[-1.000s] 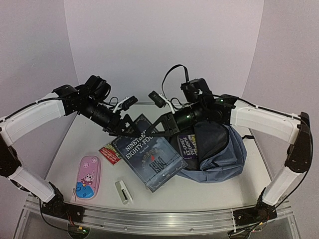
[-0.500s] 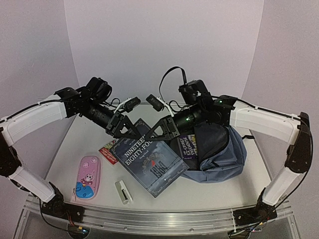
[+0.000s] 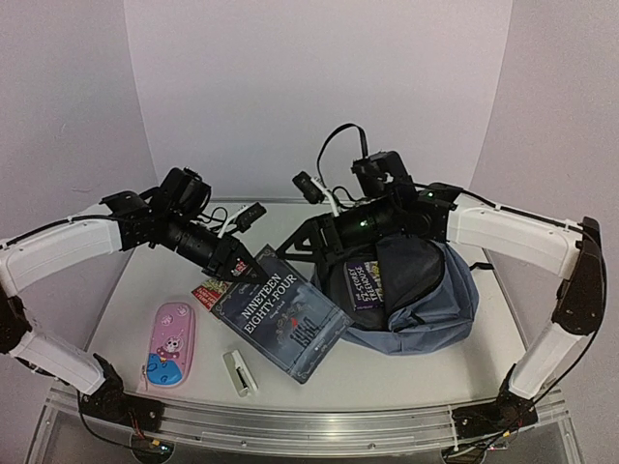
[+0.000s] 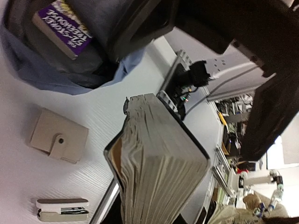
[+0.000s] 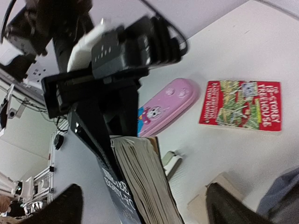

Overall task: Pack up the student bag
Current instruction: Pick up the book from the center of the board.

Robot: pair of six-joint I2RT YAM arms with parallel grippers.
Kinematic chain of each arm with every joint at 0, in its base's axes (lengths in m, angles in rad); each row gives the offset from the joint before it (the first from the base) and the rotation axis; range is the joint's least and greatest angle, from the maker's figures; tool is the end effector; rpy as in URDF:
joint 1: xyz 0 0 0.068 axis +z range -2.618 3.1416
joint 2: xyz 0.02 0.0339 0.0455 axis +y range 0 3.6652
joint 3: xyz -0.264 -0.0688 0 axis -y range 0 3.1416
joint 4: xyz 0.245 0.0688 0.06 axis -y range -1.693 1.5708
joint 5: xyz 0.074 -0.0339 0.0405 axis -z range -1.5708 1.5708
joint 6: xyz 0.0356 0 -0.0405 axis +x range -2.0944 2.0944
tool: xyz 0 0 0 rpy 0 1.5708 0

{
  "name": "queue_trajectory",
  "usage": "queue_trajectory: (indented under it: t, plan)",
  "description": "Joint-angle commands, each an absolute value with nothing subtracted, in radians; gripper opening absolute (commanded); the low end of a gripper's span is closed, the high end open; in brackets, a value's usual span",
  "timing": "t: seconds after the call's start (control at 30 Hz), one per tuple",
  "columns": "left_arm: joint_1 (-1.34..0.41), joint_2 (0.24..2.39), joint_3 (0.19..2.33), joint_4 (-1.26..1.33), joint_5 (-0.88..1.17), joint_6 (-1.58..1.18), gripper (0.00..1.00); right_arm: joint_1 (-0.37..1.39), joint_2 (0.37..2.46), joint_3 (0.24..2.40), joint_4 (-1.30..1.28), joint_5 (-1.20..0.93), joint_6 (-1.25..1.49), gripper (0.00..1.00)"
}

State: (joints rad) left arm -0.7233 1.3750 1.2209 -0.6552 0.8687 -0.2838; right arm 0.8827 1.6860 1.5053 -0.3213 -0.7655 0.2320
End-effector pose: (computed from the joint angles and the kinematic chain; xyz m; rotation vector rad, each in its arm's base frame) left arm 0.1971 -0.2102 0.3239 0.9900 2.3198 -1.4866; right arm 0.2283 0.3165 0.3428 -1.1973 1.9128 1.4372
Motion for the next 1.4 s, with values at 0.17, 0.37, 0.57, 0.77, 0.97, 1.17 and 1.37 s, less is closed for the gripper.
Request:
queue_trajectory:
  t: [0.17, 0.37, 0.57, 0.77, 0.97, 1.17, 1.37]
  plan:
    - [-0.71, 1.104, 1.012, -0.201, 0.488, -0.595, 0.0, 0.771, 1.486, 1.309, 0.006, -0.513, 0.49, 0.98]
    - [-0.707, 0.978, 0.907, -0.005, 0.35, -0.72, 0.0, 0.766, 1.404, 1.152, 0.18, -0.509, 0.636, 0.98]
    - [-0.694, 0.948, 0.923, 0.053, 0.374, -0.777, 0.0, 0.766, 1.413, 1.038, 0.372, -0.652, 0.744, 0.98]
    - [-0.69, 0.95, 0.913, 0.173, 0.463, -0.834, 0.0, 0.766, 1.467, 1.003, 0.459, -0.722, 0.785, 0.98]
    - [-0.68, 0.946, 0.906, 0.257, 0.532, -0.884, 0.0, 0.766, 1.53, 1.019, 0.508, -0.761, 0.806, 0.98]
    - [-0.677, 0.925, 0.911, 0.271, 0.559, -0.898, 0.0, 0.766, 1.566, 1.028, 0.541, -0.772, 0.819, 0.98]
    - [-0.675, 0.912, 0.925, 0.235, 0.559, -0.895, 0.0, 0.759, 1.57, 1.017, 0.546, -0.73, 0.813, 0.98]
